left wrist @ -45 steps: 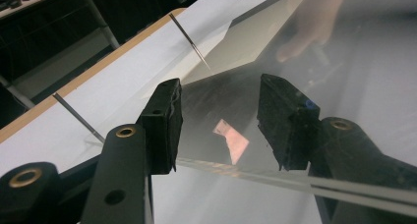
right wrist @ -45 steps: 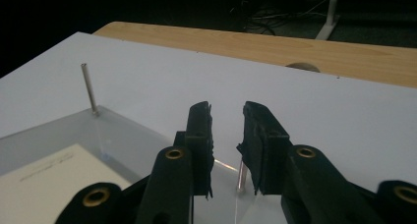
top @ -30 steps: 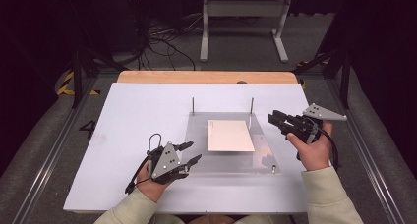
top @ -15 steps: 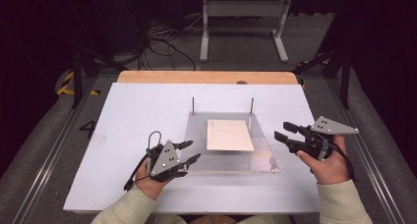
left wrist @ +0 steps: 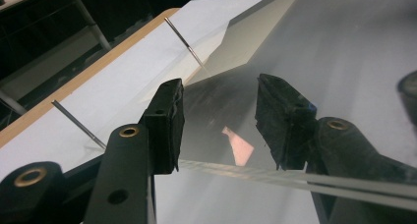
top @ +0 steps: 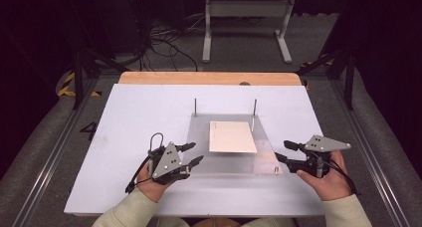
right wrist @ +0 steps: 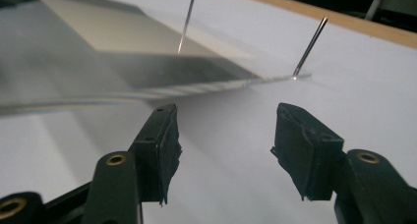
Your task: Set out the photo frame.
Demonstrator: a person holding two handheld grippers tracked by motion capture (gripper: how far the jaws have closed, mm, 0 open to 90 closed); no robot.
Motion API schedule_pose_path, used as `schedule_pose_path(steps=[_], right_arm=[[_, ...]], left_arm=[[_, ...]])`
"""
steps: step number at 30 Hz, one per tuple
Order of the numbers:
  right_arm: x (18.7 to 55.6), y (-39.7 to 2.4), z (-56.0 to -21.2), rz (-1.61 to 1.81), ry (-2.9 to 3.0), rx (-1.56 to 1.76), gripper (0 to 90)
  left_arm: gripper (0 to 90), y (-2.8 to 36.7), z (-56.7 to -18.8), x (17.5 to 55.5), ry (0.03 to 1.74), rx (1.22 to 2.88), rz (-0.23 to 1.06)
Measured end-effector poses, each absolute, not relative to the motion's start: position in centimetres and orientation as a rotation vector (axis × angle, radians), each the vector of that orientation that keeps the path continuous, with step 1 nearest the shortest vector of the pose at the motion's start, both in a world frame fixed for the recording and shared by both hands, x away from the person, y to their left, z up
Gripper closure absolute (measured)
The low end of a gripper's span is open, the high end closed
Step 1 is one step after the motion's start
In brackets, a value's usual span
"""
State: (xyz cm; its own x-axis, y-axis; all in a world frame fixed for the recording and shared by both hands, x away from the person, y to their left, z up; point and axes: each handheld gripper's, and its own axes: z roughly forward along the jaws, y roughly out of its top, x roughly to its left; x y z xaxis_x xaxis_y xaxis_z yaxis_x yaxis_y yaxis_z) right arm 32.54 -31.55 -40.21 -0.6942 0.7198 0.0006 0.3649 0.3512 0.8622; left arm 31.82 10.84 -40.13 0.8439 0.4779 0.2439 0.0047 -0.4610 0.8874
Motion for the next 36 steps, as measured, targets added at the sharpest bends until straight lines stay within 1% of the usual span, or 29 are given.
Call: schedule_pose_path(steps=[4,10,13,18,22,27,36], right_arm=[[32.5,-31.1,-40.6,1.279,2.262,0.929,40.1],[32.0,-29.9,-40.2,1.370,2.246,0.815,33.1],[31.9,-29.6,-40.0,1.391,2.236,0.761,31.2],[31.6,-28.8,-39.8,1.436,2.231,0.644,30.4],[31.4,-28.2,-39.7,1.464,2.226,0.552,36.8],[31.2,-27.9,-39.7,1.476,2.202,0.463,47.2],[31.1,-27.7,-39.4,1.444,2.169,0.443,53.5]], left_arm=[[52.7,10.9,-40.1,31.8,0.353,1.987,0.574],[52.7,10.8,-40.2,31.8,0.351,1.986,0.574],[52.7,10.8,-40.2,31.8,0.353,1.987,0.574],[52.6,10.8,-40.2,31.7,0.356,1.984,0.570],[52.6,10.8,-40.2,31.7,0.358,1.980,0.565],[52.7,10.9,-40.1,31.7,0.355,1.973,0.563],[53.7,11.0,-39.7,31.7,0.367,1.957,0.569]])
